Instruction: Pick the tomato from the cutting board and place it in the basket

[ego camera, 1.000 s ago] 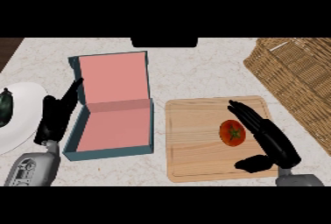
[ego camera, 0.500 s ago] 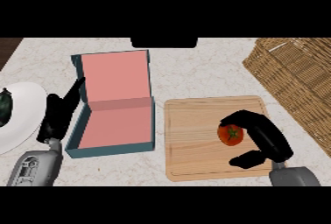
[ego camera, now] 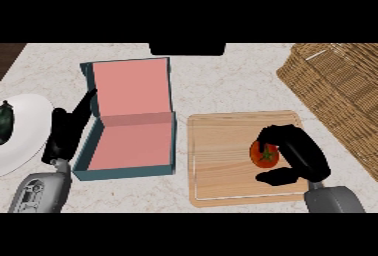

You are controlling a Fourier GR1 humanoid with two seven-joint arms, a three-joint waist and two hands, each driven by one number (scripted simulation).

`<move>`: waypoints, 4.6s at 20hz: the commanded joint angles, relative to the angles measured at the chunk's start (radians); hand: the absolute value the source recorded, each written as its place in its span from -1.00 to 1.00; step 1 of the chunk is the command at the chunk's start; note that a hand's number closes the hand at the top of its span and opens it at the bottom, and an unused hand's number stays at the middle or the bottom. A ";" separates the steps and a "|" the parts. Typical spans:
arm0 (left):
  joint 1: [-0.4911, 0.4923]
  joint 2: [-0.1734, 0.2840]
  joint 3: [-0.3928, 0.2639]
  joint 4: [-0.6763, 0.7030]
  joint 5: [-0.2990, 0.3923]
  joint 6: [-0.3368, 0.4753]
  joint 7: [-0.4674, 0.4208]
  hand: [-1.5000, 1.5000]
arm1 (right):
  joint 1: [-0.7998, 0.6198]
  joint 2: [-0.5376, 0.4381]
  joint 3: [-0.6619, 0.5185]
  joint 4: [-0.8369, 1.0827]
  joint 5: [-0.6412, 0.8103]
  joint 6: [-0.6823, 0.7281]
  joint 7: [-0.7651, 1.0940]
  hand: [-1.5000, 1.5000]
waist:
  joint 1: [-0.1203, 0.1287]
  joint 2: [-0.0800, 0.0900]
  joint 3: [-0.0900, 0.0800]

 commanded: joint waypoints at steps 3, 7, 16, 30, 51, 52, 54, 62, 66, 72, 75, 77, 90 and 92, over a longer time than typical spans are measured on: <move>0.008 0.006 0.018 0.018 0.009 -0.001 -0.011 0.00 | 0.018 -0.112 0.103 -0.030 0.232 0.199 0.212 1.00 | -0.008 0.007 0.007; 0.016 -0.015 -0.018 -0.023 -0.023 0.019 0.016 0.00 | 0.000 -0.095 0.181 -0.118 0.336 0.301 0.334 1.00 | -0.001 0.006 0.010; 0.001 0.034 0.031 0.007 0.010 -0.025 0.011 0.00 | 0.058 0.065 0.017 -0.551 -0.067 0.642 0.421 1.00 | -0.021 0.005 0.010; 0.027 -0.016 -0.002 0.001 -0.024 0.018 -0.015 0.00 | -0.391 0.205 -0.391 -0.878 -0.654 0.906 1.142 1.00 | -0.006 0.004 0.008; -0.056 -0.027 -0.010 0.012 -0.024 0.009 0.026 0.00 | -0.819 -0.519 -0.437 -0.201 -0.513 0.939 1.043 1.00 | 0.021 0.020 0.011; -0.012 0.007 0.003 -0.049 0.005 -0.035 0.040 0.00 | -0.828 -0.541 -0.410 -0.180 -0.472 0.924 1.031 1.00 | 0.031 0.018 0.011; -0.062 -0.027 -0.003 0.032 -0.024 0.013 0.026 0.00 | -0.763 -0.621 -0.456 -0.099 -0.440 0.882 0.869 1.00 | 0.016 0.022 0.012; -0.048 -0.005 0.006 0.025 -0.024 -0.005 0.000 0.00 | -0.714 -0.708 -0.439 0.274 -0.347 0.658 0.436 1.00 | 0.024 0.021 0.012; -0.004 -0.041 -0.028 -0.004 -0.036 0.004 0.004 0.00 | -0.748 -0.720 -0.393 0.463 -0.300 0.597 0.293 1.00 | 0.032 0.021 0.012; -0.006 -0.033 -0.014 -0.004 -0.019 -0.014 -0.004 0.00 | -0.786 -0.684 -0.343 0.647 -0.215 0.475 0.200 1.00 | 0.028 0.018 0.012; -0.016 -0.016 0.012 -0.003 -0.014 -0.007 -0.003 0.00 | -0.720 -0.643 -0.366 0.700 -0.241 0.446 0.135 1.00 | 0.019 0.017 0.012; -0.026 -0.038 -0.013 -0.021 -0.027 0.002 0.037 0.00 | -0.749 -0.615 -0.375 0.779 -0.246 0.469 0.194 1.00 | 0.026 0.019 0.012; 0.000 -0.030 0.000 -0.014 -0.010 -0.022 -0.003 0.00 | -0.853 -0.630 -0.554 0.995 -0.375 0.357 0.095 -1.00 | 0.029 0.020 0.013; -0.038 -0.016 0.016 0.028 -0.011 -0.023 -0.001 0.00 | -0.863 -0.649 -0.606 1.021 -0.412 0.325 0.106 -1.00 | 0.027 0.023 0.013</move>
